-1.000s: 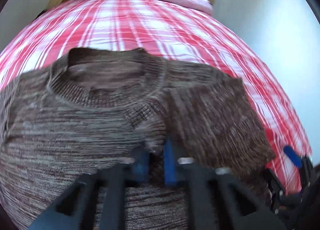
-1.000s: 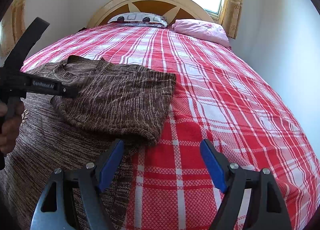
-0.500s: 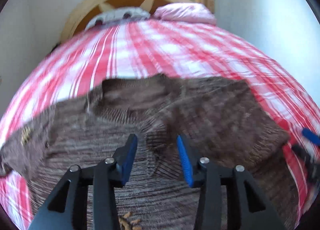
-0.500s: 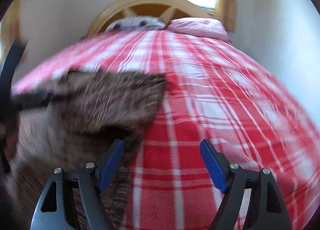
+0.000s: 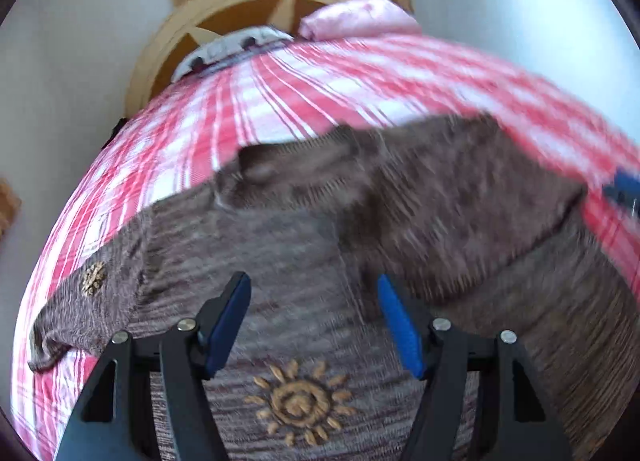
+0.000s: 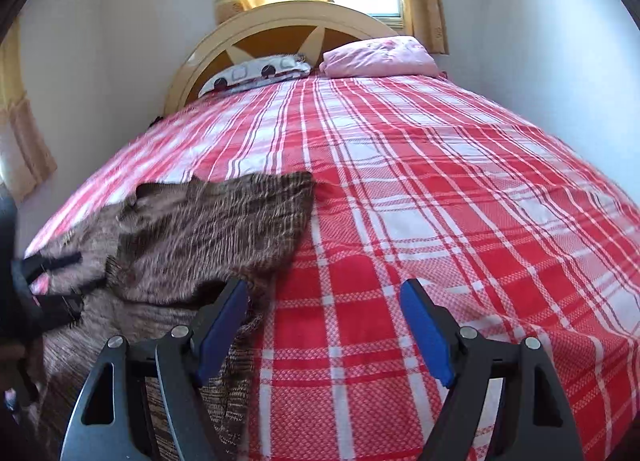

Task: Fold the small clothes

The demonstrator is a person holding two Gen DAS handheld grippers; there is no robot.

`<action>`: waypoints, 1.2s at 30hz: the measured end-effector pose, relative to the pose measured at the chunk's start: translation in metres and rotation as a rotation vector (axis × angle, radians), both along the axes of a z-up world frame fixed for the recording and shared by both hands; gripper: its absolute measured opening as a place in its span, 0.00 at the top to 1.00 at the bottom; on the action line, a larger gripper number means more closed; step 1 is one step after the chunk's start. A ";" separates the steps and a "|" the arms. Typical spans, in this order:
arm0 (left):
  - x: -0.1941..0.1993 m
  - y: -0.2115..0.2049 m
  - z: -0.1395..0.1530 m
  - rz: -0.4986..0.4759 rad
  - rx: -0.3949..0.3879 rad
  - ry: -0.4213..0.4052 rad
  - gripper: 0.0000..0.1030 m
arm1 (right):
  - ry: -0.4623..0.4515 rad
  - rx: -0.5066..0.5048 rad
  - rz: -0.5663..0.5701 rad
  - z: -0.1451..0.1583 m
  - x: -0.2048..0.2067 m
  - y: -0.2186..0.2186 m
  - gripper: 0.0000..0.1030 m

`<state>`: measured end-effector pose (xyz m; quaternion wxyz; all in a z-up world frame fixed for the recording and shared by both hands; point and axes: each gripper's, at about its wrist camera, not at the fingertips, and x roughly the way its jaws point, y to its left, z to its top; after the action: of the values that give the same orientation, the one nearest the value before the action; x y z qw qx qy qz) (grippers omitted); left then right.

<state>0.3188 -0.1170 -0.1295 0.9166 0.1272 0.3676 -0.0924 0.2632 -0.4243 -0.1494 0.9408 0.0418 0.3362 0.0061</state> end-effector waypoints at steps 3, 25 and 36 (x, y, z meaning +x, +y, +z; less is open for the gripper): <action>0.008 0.000 0.010 0.027 -0.095 -0.003 0.28 | 0.011 -0.010 0.009 0.000 0.003 0.002 0.23; 0.024 0.006 -0.031 0.080 0.080 0.051 0.08 | 0.159 -0.022 0.445 0.004 0.026 0.079 0.23; 0.023 0.013 -0.030 0.094 0.036 0.057 0.06 | 0.230 -0.069 0.334 -0.026 0.052 0.113 0.23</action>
<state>0.3417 -0.1038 -0.1599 0.9065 0.1235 0.4010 -0.0462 0.3152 -0.3113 -0.1750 0.8830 -0.0461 0.4438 0.1456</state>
